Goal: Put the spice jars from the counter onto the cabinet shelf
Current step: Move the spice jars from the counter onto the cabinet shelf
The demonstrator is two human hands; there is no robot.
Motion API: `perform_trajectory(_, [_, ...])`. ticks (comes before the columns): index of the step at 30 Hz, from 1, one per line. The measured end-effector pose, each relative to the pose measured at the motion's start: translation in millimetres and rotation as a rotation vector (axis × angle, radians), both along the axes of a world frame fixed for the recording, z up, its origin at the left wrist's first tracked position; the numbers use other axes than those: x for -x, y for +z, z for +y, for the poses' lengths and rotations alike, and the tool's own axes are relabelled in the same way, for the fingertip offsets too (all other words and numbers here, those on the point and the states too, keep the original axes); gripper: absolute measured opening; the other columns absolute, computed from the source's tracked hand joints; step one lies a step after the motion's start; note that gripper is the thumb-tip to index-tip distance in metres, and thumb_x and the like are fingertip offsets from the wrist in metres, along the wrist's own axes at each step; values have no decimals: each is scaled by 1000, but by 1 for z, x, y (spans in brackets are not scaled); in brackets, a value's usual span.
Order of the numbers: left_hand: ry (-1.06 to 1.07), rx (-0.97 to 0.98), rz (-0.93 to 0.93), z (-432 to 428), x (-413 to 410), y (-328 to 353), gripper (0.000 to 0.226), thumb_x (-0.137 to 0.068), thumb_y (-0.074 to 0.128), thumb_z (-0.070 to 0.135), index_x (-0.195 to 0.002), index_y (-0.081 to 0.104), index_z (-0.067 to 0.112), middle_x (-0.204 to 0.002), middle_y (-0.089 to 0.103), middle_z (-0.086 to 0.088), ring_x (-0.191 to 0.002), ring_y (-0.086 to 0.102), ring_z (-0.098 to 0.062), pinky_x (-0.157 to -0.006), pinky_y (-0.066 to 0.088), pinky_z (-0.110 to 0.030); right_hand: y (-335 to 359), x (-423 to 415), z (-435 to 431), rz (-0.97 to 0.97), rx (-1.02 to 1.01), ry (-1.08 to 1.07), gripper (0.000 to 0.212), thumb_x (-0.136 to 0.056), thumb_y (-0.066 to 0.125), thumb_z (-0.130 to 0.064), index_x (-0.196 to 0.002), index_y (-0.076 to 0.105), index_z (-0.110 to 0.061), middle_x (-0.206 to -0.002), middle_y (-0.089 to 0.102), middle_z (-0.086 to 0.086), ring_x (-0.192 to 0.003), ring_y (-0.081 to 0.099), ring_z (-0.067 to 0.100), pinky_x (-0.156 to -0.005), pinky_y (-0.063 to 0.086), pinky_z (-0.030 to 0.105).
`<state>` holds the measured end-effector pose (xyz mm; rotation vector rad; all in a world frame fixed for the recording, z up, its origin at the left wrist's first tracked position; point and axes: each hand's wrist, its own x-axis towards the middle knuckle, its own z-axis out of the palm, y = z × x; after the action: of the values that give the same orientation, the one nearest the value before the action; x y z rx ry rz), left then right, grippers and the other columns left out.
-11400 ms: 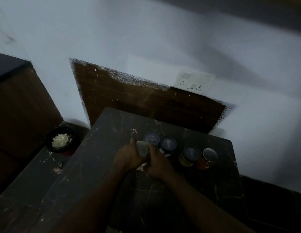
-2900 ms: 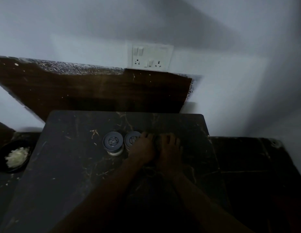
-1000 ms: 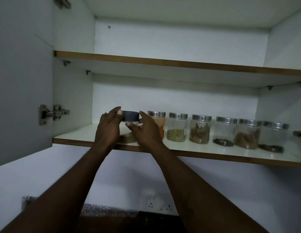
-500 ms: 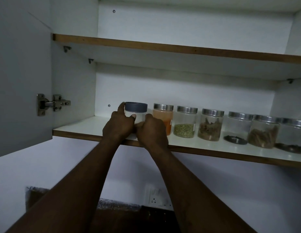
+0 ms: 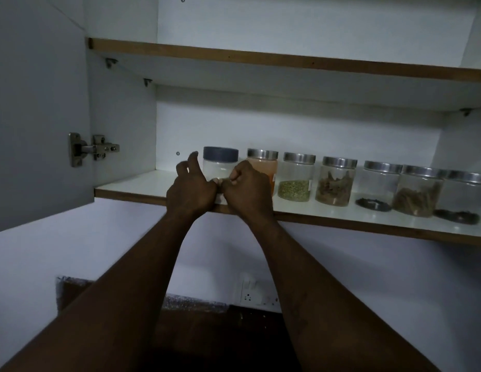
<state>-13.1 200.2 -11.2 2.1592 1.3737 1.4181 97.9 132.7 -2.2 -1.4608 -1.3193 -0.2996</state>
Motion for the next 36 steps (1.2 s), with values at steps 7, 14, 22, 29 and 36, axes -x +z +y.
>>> perform_trajectory(7, [-163, -377, -270, -55, 29, -58, 32, -86, 64, 24, -118, 58, 25, -115, 60, 11, -92, 62, -3, -80, 56, -30, -44, 8, -52, 9, -199, 187, 15, -83, 74, -21, -80, 59, -23, -70, 61, -16, -65, 59, -1, -59, 45, 11])
perform_trajectory(14, [-371, 39, 4, -115, 32, -223, 26, -80, 60, 14, -102, 69, 25, -96, 73, 8, -90, 67, -18, -81, 55, -38, -238, 11, -109, 73, 208, 118, 8, -85, 69, -19, -85, 61, -20, -73, 66, -5, -69, 64, 14, -67, 54, 41])
perform_trajectory(22, [-369, 369, 390, -149, 47, -383, 27, -85, 66, 25, -109, 71, 14, -110, 69, -9, -97, 65, -33, -79, 50, -37, -390, 4, -150, 58, 760, 106, 13, -87, 70, -28, -95, 61, -21, -95, 66, -1, -88, 64, 19, -76, 53, 35])
perform_trajectory(29, [-382, 715, 607, -167, 46, -459, 62, -90, 66, 33, -147, 47, 15, -147, 46, -12, -132, 48, -32, -105, 43, -39, -475, -5, -163, 47, 1172, -63, 74, -81, 76, -34, -145, 39, -26, -150, 38, 6, -134, 45, 29, -101, 47, 42])
perform_trajectory(36, [-417, 820, 637, -178, 21, -491, 82, -89, 67, 25, -159, 25, 20, -160, 31, -10, -141, 40, -34, -113, 38, -42, -515, -11, -158, 87, 1308, 14, 114, -76, 84, -41, -162, 9, -26, -162, 24, 11, -140, 41, 34, -107, 42, 47])
